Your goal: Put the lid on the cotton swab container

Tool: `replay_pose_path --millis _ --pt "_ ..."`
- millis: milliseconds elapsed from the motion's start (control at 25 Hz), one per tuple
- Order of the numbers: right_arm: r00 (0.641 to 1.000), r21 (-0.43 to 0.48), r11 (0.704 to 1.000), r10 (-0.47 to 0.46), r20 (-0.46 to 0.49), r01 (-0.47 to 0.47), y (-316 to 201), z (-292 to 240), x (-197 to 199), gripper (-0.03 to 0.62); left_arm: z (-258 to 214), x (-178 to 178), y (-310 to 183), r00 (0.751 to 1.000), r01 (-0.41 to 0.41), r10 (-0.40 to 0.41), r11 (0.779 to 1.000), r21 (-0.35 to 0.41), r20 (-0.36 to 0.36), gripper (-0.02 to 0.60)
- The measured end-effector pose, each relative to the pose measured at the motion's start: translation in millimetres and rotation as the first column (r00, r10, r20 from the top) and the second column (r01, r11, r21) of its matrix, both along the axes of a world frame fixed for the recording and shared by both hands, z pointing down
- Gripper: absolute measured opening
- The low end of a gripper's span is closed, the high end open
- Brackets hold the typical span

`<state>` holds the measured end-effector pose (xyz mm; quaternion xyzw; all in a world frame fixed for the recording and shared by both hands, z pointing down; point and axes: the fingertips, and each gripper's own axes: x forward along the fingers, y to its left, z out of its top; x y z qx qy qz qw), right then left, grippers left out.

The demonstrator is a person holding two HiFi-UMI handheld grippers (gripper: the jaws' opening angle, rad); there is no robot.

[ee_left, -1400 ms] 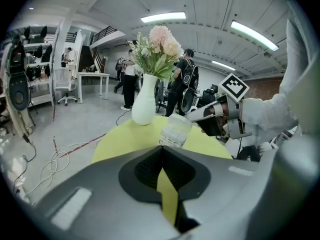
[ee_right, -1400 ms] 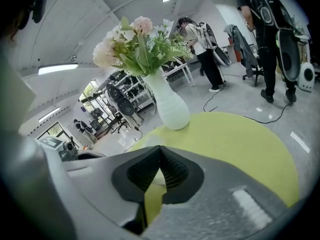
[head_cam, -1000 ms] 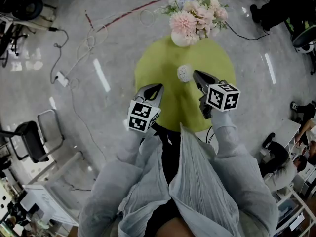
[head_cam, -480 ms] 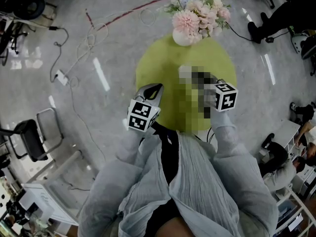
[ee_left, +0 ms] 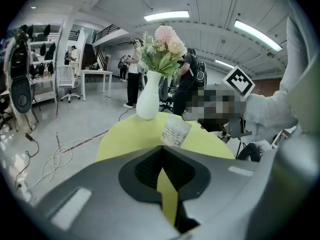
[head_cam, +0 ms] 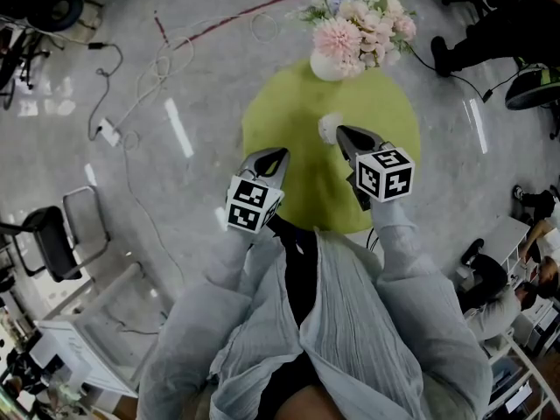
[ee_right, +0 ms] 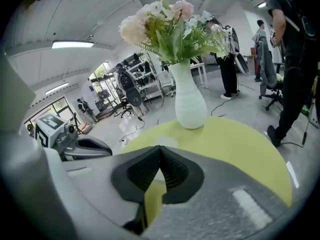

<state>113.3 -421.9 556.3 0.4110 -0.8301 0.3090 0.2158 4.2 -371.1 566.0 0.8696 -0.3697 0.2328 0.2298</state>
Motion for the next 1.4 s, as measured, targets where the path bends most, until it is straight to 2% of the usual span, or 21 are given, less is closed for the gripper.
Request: replay_pose_path --millis 880,1200,1400 --pt "0.992 0.032 0.998 -0.057 -0.111 0.061 1.1 11.8 -10.7 0.002 8.6 5.1 -3.7 1.000 -0.014 0.014 1.000 -0.021 0.009 0.018" --pt "0.974 -0.020 0.997 -0.077 -0.214 0.074 1.5 14.0 -14.5 0.002 8.8 4.2 -1.9 1.000 -0.006 0.006 1.000 -0.020 0.009 0.018" --pt "0.982 -0.035 0.998 -0.060 -0.181 0.054 1.0 14.0 -12.8 0.002 2.0 5.5 0.0 1.000 -0.007 0.007 1.000 -0.007 0.005 0.018"
